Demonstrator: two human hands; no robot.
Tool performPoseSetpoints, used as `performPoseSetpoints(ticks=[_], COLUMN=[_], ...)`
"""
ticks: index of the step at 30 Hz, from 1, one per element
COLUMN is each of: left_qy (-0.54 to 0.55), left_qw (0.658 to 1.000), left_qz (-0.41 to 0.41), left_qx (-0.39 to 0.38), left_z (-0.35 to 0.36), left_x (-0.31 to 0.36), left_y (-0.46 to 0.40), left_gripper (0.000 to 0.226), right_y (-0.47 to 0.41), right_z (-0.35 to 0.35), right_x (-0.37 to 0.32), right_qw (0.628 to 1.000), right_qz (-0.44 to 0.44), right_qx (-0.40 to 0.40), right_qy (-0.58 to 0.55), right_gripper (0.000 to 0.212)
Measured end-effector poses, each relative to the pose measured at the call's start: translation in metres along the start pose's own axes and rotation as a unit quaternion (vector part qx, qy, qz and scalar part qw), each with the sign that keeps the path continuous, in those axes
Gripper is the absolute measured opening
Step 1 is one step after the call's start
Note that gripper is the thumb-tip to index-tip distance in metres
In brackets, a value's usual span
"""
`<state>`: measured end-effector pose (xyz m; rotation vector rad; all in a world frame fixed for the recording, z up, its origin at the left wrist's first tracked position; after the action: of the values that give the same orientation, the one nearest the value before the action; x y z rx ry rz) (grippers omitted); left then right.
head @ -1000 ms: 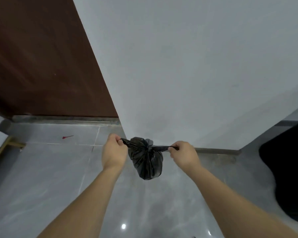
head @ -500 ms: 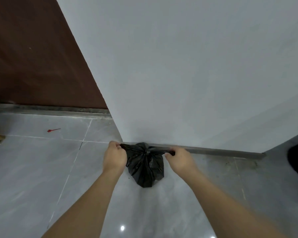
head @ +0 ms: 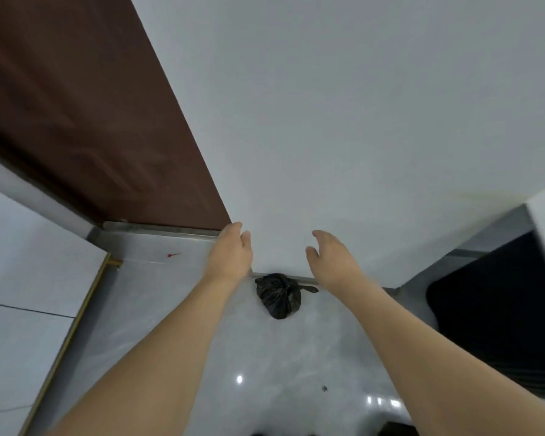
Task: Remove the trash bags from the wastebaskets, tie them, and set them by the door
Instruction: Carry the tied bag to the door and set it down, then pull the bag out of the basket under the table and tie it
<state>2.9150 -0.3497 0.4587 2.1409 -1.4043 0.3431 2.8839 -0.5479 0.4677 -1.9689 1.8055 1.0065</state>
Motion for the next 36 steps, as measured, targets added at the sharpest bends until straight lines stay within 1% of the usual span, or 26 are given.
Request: performPoseSetpoints(ticks=[4,6,9,11,16,21,27,32,36], left_qy=[-0.042,-0.101,-0.193,-0.217,-0.234,-0.226,-0.199,-0.196,-0.190], left_qw=[0.989,0.967,0.925,0.910,0.897,0.896,0.893,0.878,0.869], left_qz=[0.089,0.151,0.210,0.233,0.284,0.314,0.363,0.409,0.435], left_qx=[0.114,0.178,0.252,0.265,0.244,0.218,0.174,0.155,0.139], left_z=[-0.159,-0.211,-0.266,-0.282,-0.291,-0.286,-0.259,-0.217,-0.174], left_x=[0.088,0.122,0.158,0.172,0.185,0.191,0.225,0.254,0.282], left_y=[0.083,0.108,0.145,0.163,0.187,0.189,0.226,0.289,0.356], left_gripper=[0.039,0.043,0.052,0.054,0.055,0.055,0.055,0.054,0.054], right_y=[0.085,0.111,0.145,0.161,0.184,0.206,0.266,0.338,0.418], right_z=[-0.126,-0.170,-0.218,-0.237,-0.249,-0.255,-0.281,-0.299,-0.316], right_x=[-0.104,-0.132,-0.167,-0.184,-0.206,-0.201,-0.157,-0.116,-0.067], right_qw=[0.993,0.983,0.967,0.960,0.950,0.950,0.945,0.942,0.935], right_qz=[-0.075,-0.097,-0.118,-0.124,-0.119,-0.078,-0.009,0.035,0.061], right_qx=[0.025,0.052,0.093,0.120,0.142,0.159,0.197,0.229,0.245], right_qy=[0.090,0.144,0.204,0.220,0.250,0.256,0.261,0.243,0.249], right_gripper=[0.055,0.057,0.058,0.058,0.059,0.059,0.059,0.059,0.057])
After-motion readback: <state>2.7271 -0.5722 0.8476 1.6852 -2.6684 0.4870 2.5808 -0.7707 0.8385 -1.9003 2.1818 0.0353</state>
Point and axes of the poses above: each hand's wrist, its own y-axis away from the middle knuckle, its own z-axis out of the palm, x = y × z, the point moved 4 cm from there along -y, towards the middle knuckle, and after that the axes turned 14 degrees about -z, right-handed, at the moved point
